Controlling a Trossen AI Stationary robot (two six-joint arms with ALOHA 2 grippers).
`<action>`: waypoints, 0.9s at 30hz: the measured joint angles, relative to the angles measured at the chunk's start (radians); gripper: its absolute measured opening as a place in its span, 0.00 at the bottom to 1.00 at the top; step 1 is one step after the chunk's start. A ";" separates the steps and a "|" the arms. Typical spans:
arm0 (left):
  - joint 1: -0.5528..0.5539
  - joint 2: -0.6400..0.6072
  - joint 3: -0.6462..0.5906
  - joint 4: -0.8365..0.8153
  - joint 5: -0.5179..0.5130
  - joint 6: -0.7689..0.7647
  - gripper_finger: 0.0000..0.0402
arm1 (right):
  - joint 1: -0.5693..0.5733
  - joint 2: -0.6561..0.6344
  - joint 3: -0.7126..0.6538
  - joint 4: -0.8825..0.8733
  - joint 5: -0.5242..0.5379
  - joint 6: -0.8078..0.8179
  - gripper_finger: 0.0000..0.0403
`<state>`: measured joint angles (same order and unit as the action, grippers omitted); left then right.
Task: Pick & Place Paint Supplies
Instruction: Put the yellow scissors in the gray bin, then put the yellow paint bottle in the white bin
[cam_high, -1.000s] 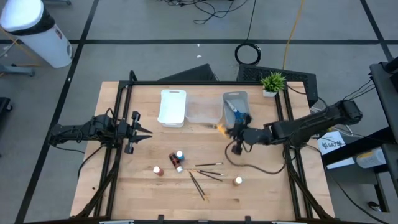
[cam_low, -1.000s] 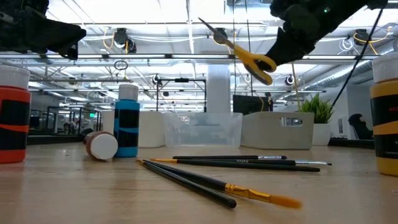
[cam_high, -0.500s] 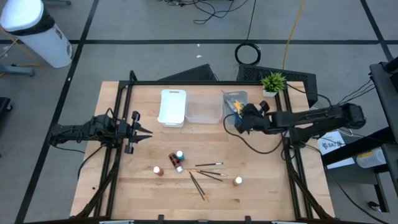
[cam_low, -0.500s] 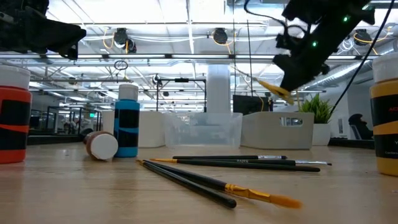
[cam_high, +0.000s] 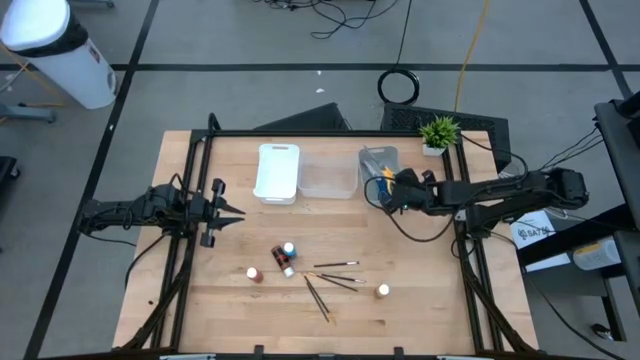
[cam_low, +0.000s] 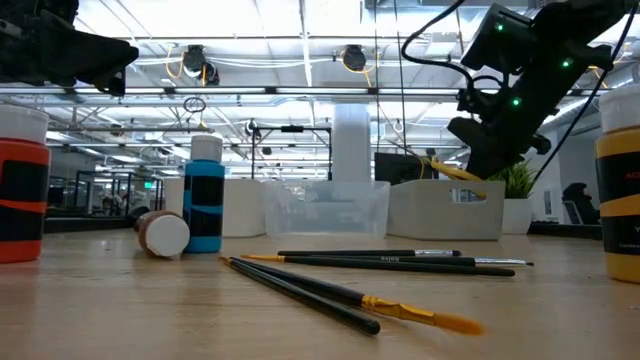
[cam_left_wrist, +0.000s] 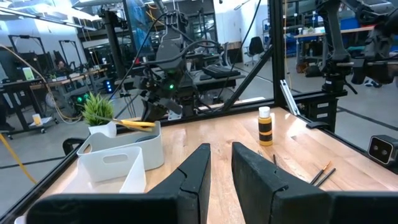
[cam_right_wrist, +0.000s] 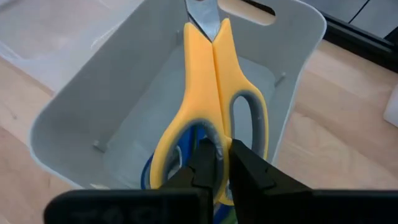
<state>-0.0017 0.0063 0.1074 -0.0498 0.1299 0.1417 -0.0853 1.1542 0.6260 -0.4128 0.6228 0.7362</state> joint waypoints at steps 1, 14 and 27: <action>0.000 0.000 0.000 0.000 0.000 0.000 0.19 | 0.000 0.000 0.000 0.002 0.000 0.010 0.08; 0.000 0.000 0.000 0.000 0.000 0.000 0.19 | 0.000 0.000 0.000 0.055 -0.025 0.007 0.39; 0.000 0.000 0.000 0.000 0.000 0.000 0.19 | 0.056 -0.130 0.000 0.422 -0.440 -0.210 0.42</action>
<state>-0.0017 0.0063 0.1074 -0.0494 0.1299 0.1413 -0.0295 1.0240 0.6258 0.0095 0.1825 0.5261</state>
